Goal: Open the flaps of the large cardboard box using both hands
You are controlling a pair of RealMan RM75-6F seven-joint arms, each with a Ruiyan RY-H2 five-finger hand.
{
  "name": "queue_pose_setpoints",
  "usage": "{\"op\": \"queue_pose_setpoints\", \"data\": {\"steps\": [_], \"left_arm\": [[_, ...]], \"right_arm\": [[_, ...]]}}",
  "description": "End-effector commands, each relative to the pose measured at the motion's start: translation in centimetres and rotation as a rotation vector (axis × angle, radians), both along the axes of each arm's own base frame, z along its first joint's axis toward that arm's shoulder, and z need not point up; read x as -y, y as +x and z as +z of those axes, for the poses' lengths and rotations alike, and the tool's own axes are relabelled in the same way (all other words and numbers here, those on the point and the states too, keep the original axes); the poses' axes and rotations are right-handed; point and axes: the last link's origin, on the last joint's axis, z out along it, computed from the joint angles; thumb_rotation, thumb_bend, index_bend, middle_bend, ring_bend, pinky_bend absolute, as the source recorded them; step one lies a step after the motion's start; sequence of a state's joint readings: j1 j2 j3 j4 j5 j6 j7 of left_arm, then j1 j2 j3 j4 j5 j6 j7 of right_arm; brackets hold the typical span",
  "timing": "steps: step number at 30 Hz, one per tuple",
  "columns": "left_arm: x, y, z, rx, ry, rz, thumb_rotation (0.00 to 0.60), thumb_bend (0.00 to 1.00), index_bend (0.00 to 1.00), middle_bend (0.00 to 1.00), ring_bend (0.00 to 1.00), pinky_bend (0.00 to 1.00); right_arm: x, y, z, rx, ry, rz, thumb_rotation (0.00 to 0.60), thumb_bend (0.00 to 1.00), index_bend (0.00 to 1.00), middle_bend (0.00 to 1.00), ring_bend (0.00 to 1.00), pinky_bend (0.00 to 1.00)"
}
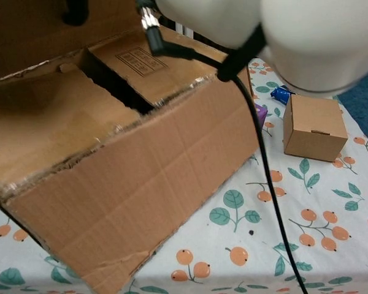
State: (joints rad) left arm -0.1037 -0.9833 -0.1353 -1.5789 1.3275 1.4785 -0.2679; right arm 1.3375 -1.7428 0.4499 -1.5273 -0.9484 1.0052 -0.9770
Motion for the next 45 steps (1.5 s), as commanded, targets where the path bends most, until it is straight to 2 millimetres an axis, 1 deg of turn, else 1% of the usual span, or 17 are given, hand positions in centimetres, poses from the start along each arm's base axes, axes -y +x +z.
{"op": "queue_pose_setpoints", "data": {"steps": [1,2,6,9,14,16,18,21,26,27,30,32,36,39,41,42,45], "left_arm": [[-0.1,0.2,0.3,0.005,0.016,-0.015,0.398,0.00,0.00,0.02,0.02,0.17],[-0.1,0.3,0.5,0.004,0.024,-0.021,0.399,0.00,0.00,0.02,0.02,0.17],[-0.3,0.2,1.1,-0.006,0.037,-0.024,0.413,0.00,0.00,0.02,0.02,0.17],[-0.5,0.0,1.5,-0.005,0.042,-0.015,0.415,0.00,0.00,0.02,0.02,0.17],[-0.8,-0.4,1.7,-0.001,0.044,-0.003,0.415,0.00,0.00,0.02,0.02,0.17],[-1.0,-0.5,1.7,0.001,0.045,-0.004,0.413,0.00,0.00,0.02,0.02,0.17],[-1.1,-0.5,1.8,0.007,0.048,-0.005,0.415,0.00,0.00,0.02,0.02,0.17],[-1.3,-0.6,1.9,0.012,0.050,-0.005,0.418,0.00,0.00,0.02,0.02,0.17],[-1.5,-0.5,1.6,0.029,0.043,-0.009,0.422,0.00,0.00,0.02,0.02,0.17],[-1.5,-0.4,1.5,0.030,0.041,-0.010,0.421,0.00,0.00,0.02,0.02,0.17],[-1.7,0.0,1.0,0.036,0.034,-0.018,0.420,0.01,0.00,0.02,0.02,0.17],[-1.7,0.2,0.7,0.043,0.029,-0.021,0.422,0.01,0.00,0.02,0.02,0.17],[-1.8,1.0,0.0,0.050,0.014,-0.029,0.426,0.01,0.00,0.02,0.02,0.17],[-1.8,1.5,-0.5,0.053,0.006,-0.033,0.423,0.01,0.00,0.02,0.02,0.17],[-1.8,1.8,-0.6,0.054,0.004,-0.037,0.425,0.01,0.00,0.02,0.02,0.17],[-1.8,2.0,-0.8,0.056,0.003,-0.042,0.424,0.01,0.00,0.02,0.02,0.17],[-1.8,2.2,-1.1,0.053,-0.002,-0.050,0.422,0.02,0.00,0.02,0.02,0.17]], "right_arm": [[0.5,3.6,-0.3,0.037,-0.027,0.024,0.600,0.18,0.00,0.00,0.00,0.00],[0.6,4.4,-0.4,0.044,-0.036,0.034,0.600,0.18,0.00,0.00,0.00,0.00],[1.2,6.7,-1.0,0.051,-0.053,0.042,0.600,0.18,0.00,0.00,0.00,0.00],[2.0,7.5,-2.3,0.032,-0.058,0.029,0.600,0.18,0.00,0.00,0.00,0.00],[3.0,7.0,-5.2,-0.033,-0.063,0.007,0.600,0.18,0.00,0.00,0.00,0.00],[3.2,6.7,-5.8,-0.032,-0.055,0.008,0.600,0.18,0.00,0.00,0.00,0.00],[3.4,6.5,-5.7,-0.015,-0.049,0.017,0.600,0.18,0.00,0.00,0.00,0.00],[3.4,6.3,-4.5,0.033,-0.031,0.044,0.600,0.19,0.00,0.00,0.00,0.00],[2.4,4.7,-0.3,0.078,0.034,0.104,0.600,0.30,0.00,0.00,0.00,0.00],[2.2,4.2,0.5,0.072,0.048,0.106,0.600,0.32,0.00,0.00,0.00,0.00],[1.0,1.7,3.2,0.020,0.131,0.063,0.600,0.40,0.00,0.00,0.00,0.00],[0.3,0.2,4.5,-0.024,0.183,0.024,0.600,0.45,0.00,0.00,0.00,0.00],[-0.5,-2.7,7.0,-0.107,0.273,-0.082,0.600,0.50,0.01,0.01,0.00,0.00],[-0.6,-4.5,8.0,-0.140,0.353,-0.171,0.600,0.57,0.10,0.04,0.00,0.00],[-0.6,-5.6,8.0,-0.137,0.437,-0.244,0.600,0.60,0.12,0.06,0.00,0.00],[-0.6,-6.4,8.0,-0.124,0.512,-0.304,0.600,0.61,0.13,0.07,0.00,0.00],[-0.3,-7.9,8.1,-0.090,0.657,-0.417,0.600,0.62,0.12,0.07,0.00,0.00]]}}
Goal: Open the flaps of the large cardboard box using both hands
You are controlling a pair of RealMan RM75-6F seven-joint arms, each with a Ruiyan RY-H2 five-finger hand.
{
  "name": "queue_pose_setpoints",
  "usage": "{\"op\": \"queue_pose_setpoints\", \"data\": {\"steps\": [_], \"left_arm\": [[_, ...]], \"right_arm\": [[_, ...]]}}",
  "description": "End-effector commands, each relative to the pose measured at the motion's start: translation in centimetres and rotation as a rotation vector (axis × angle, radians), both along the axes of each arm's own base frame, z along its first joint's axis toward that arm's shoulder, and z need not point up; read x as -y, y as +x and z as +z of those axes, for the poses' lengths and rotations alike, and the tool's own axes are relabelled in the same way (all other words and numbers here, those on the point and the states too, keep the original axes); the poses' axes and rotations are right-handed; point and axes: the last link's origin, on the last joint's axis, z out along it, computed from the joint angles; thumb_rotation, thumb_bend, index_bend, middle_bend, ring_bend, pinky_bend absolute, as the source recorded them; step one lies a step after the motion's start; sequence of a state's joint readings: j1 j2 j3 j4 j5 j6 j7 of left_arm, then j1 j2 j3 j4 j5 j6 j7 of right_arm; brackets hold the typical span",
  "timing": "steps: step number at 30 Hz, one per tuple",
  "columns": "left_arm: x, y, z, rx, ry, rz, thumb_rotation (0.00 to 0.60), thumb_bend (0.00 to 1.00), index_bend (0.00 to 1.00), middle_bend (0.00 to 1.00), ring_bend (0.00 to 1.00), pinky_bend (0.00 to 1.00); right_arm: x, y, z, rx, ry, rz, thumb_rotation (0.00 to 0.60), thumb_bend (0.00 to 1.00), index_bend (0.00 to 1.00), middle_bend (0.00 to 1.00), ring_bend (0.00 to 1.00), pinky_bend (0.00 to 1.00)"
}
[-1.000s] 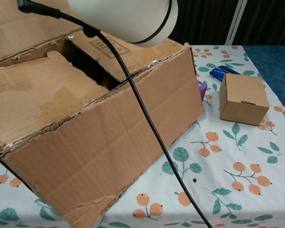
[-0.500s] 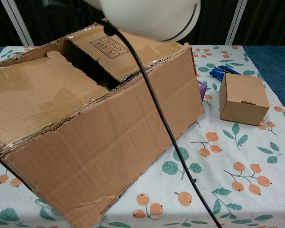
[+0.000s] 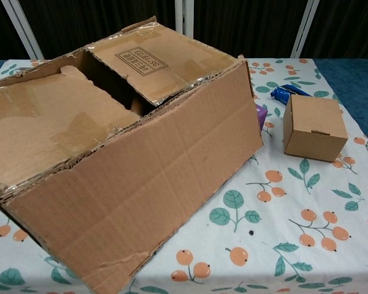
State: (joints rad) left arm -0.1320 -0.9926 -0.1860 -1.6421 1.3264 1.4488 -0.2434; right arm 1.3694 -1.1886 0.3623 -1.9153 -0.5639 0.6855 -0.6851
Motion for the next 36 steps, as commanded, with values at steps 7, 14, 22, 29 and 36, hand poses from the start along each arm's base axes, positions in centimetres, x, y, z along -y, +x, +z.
{"op": "queue_pose_setpoints", "data": {"steps": [7,14,22,29,36], "left_arm": [[-0.2,0.4,-0.4,-0.011,-0.016,0.003,0.422,0.02,0.00,0.02,0.02,0.17],[-0.5,0.4,-0.9,-0.008,-0.030,0.010,0.425,0.02,0.00,0.02,0.02,0.17],[-0.5,0.2,-1.1,-0.002,-0.033,0.012,0.422,0.02,0.00,0.02,0.02,0.17],[-0.4,0.0,-1.1,-0.007,-0.032,0.011,0.418,0.02,0.00,0.02,0.02,0.17],[-0.3,-0.3,-0.9,-0.009,-0.029,0.017,0.421,0.02,0.00,0.02,0.02,0.17]], "right_arm": [[-0.1,-4.8,0.9,0.060,0.294,-0.227,0.600,0.63,0.11,0.08,0.00,0.00],[-1.2,-5.6,0.5,0.036,0.341,-0.174,0.600,0.68,0.13,0.11,0.00,0.00],[-2.6,-5.6,-0.7,-0.068,0.269,0.022,0.600,0.73,0.15,0.20,0.00,0.00],[-3.4,-5.9,-2.2,-0.176,0.194,0.146,0.600,0.74,0.15,0.21,0.00,0.00],[-4.0,-5.6,-3.4,-0.219,0.164,0.183,0.600,0.75,0.15,0.21,0.00,0.00]]}}
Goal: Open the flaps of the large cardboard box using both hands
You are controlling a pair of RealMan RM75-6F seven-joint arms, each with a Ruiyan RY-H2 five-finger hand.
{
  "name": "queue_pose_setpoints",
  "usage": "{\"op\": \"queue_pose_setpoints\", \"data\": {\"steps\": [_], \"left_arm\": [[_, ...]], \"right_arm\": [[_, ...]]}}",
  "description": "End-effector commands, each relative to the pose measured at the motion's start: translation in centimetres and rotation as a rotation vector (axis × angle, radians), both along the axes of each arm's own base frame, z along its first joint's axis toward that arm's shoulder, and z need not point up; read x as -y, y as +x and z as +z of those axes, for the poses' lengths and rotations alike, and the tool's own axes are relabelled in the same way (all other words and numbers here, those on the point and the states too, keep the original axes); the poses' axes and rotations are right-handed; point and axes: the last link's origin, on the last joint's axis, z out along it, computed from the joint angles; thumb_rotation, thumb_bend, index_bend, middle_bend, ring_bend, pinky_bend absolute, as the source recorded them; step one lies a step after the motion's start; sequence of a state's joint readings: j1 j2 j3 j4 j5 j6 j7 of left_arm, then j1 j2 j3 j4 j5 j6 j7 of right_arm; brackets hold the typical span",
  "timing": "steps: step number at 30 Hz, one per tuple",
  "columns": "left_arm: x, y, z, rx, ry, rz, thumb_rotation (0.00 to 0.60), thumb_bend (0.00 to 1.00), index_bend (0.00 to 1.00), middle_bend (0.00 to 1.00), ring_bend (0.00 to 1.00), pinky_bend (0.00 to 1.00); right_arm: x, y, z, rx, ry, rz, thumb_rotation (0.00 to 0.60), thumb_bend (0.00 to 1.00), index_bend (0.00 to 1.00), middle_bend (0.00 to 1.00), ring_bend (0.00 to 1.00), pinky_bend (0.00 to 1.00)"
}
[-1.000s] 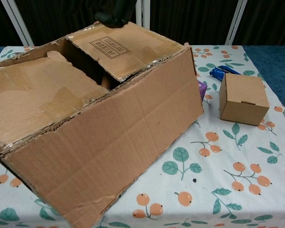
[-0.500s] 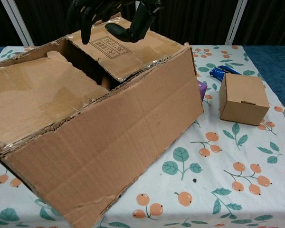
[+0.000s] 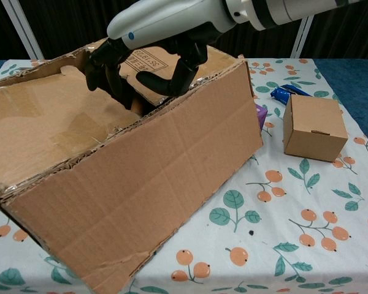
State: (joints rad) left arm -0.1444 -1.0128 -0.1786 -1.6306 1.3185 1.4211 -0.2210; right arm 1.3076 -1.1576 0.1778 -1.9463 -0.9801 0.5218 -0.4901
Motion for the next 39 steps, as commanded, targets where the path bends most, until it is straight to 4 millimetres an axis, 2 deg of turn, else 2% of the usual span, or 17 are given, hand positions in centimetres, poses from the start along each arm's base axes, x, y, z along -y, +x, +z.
{"op": "queue_pose_setpoints", "data": {"steps": [1,5,13,20,29,39], "left_arm": [[0.0,-0.1,0.0,0.001,0.000,0.002,0.421,0.02,0.00,0.02,0.02,0.17],[0.1,-0.1,0.1,-0.003,-0.001,0.003,0.424,0.02,0.00,0.02,0.02,0.17],[0.0,-0.2,0.2,0.001,-0.003,0.006,0.425,0.02,0.00,0.02,0.02,0.17],[0.0,-0.1,0.2,0.000,-0.006,0.003,0.419,0.02,0.00,0.02,0.02,0.17],[-0.3,0.4,0.2,0.003,-0.003,-0.013,0.419,0.02,0.00,0.02,0.02,0.17],[-0.7,0.9,-0.3,0.006,-0.009,-0.030,0.421,0.02,0.00,0.02,0.02,0.17]], "right_arm": [[-0.3,0.1,-0.6,-0.026,-0.012,0.027,0.600,0.75,0.15,0.21,0.00,0.00],[-0.2,-0.1,-1.0,-0.075,-0.071,0.091,0.600,0.75,0.15,0.21,0.00,0.00],[-0.2,0.0,-1.2,-0.124,-0.135,0.111,0.600,0.75,0.14,0.23,0.00,0.00],[-0.2,0.3,-0.4,-0.137,-0.197,0.124,0.600,0.75,0.13,0.24,0.00,0.00],[-0.3,1.1,2.7,-0.099,-0.312,0.148,0.600,0.75,0.12,0.25,0.00,0.00],[0.2,0.6,7.5,-0.046,-0.473,0.109,0.600,0.73,0.00,0.24,0.00,0.00]]}}
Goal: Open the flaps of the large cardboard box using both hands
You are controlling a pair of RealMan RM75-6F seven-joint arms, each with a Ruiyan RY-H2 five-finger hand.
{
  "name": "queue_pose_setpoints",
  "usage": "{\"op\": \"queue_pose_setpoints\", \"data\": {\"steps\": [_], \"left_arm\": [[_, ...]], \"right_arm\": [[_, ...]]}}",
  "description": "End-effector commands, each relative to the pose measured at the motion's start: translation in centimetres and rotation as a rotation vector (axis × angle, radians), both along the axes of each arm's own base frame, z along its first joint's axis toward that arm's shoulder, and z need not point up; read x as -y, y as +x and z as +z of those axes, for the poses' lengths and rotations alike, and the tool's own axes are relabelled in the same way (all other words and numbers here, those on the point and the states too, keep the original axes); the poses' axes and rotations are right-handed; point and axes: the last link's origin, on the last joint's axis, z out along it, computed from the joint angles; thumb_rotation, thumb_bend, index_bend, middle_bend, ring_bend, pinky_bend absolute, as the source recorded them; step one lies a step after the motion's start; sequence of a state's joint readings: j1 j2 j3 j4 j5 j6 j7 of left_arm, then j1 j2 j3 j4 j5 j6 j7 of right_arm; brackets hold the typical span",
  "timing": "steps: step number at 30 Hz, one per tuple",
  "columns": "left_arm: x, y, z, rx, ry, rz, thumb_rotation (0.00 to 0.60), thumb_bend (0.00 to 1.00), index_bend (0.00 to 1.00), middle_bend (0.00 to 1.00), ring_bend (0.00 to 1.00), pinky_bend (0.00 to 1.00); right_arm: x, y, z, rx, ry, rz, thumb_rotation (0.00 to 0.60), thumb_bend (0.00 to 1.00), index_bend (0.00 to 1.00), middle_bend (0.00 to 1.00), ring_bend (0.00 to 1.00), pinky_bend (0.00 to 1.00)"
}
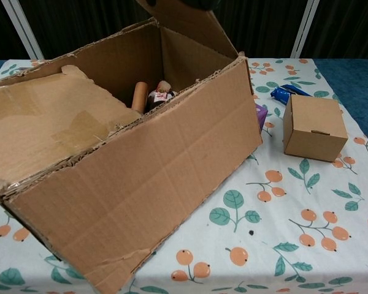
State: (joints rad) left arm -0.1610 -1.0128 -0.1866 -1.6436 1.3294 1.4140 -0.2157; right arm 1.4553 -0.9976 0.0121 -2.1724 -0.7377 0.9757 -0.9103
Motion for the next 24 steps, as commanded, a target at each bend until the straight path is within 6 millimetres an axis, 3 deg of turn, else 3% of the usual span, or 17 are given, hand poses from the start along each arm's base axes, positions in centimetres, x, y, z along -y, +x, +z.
{"op": "queue_pose_setpoints", "data": {"steps": [1,8,18,24], "left_arm": [[-0.1,0.1,-0.1,-0.001,-0.003,-0.001,0.421,0.02,0.00,0.02,0.02,0.17],[-0.4,0.4,-0.3,-0.009,-0.016,-0.007,0.422,0.02,0.00,0.02,0.02,0.17],[-0.6,1.5,-0.1,-0.039,-0.023,-0.016,0.423,0.02,0.00,0.02,0.02,0.17],[-0.6,2.2,-0.4,-0.048,-0.032,-0.021,0.420,0.02,0.00,0.02,0.02,0.17]], "right_arm": [[0.2,-0.5,1.6,0.032,-0.047,-0.005,0.600,0.73,0.00,0.23,0.00,0.00],[1.2,-2.9,4.5,0.081,-0.123,-0.052,0.600,0.73,0.00,0.23,0.00,0.00],[3.6,-9.7,6.7,0.124,-0.140,-0.229,0.600,0.73,0.00,0.23,0.00,0.00],[4.7,-12.2,8.4,0.199,-0.167,-0.278,0.600,0.73,0.00,0.22,0.00,0.00]]}}
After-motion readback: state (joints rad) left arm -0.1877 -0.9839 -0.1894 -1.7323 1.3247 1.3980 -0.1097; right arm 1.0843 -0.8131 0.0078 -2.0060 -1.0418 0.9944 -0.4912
